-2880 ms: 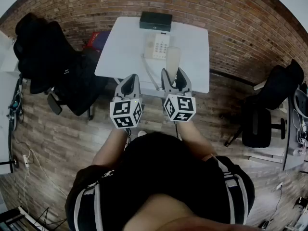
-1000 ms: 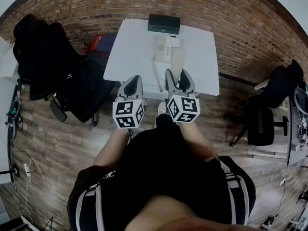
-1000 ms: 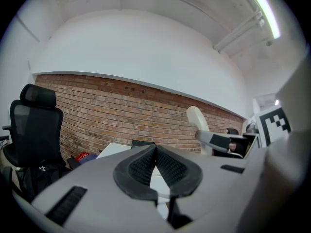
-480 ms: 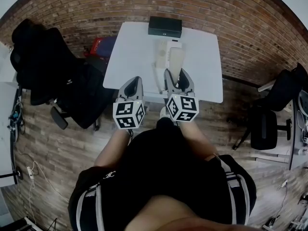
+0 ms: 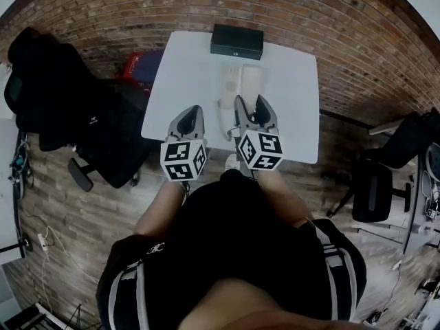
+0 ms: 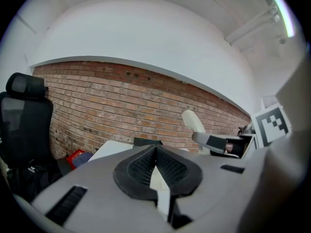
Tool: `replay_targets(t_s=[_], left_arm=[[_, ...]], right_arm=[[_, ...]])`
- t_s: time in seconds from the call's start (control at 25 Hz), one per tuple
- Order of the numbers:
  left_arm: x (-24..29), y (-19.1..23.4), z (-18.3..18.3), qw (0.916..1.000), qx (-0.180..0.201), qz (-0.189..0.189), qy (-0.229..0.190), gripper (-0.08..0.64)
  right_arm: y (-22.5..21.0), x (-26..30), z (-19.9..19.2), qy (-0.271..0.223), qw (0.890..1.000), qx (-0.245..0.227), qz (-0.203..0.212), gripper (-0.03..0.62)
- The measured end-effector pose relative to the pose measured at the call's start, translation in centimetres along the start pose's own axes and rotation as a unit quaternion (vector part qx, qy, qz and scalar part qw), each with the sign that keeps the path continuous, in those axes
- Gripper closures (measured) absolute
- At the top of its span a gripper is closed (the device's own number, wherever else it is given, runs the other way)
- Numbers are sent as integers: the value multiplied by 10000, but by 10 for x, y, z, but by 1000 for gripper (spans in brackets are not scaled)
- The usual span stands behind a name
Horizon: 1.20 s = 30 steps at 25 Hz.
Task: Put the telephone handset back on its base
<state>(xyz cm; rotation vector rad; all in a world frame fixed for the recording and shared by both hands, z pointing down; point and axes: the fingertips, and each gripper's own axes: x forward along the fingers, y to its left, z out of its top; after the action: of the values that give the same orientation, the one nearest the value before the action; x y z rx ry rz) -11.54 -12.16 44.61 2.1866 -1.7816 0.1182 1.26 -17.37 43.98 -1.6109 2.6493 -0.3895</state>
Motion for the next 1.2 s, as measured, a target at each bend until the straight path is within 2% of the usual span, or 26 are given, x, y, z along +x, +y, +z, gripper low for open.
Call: replay_targets(t_s=[0.4, 0.76, 0.96, 1.2], left_arm=[[87, -4, 15, 9998, -80, 125, 121, 558], [145, -2, 24, 9987, -3, 392, 330, 558], [164, -11, 12, 9978, 90, 283, 592, 558], [178, -6, 13, 9978, 125, 38, 648, 558]], right_arm=[[-52, 72, -17, 656, 9959, 604, 144, 393], [-84, 105, -22, 888, 9927, 763, 303, 393], [-92, 108, -32, 1056, 9901, 871, 306, 393], [-97, 117, -38, 1143, 9895, 881, 94, 393]])
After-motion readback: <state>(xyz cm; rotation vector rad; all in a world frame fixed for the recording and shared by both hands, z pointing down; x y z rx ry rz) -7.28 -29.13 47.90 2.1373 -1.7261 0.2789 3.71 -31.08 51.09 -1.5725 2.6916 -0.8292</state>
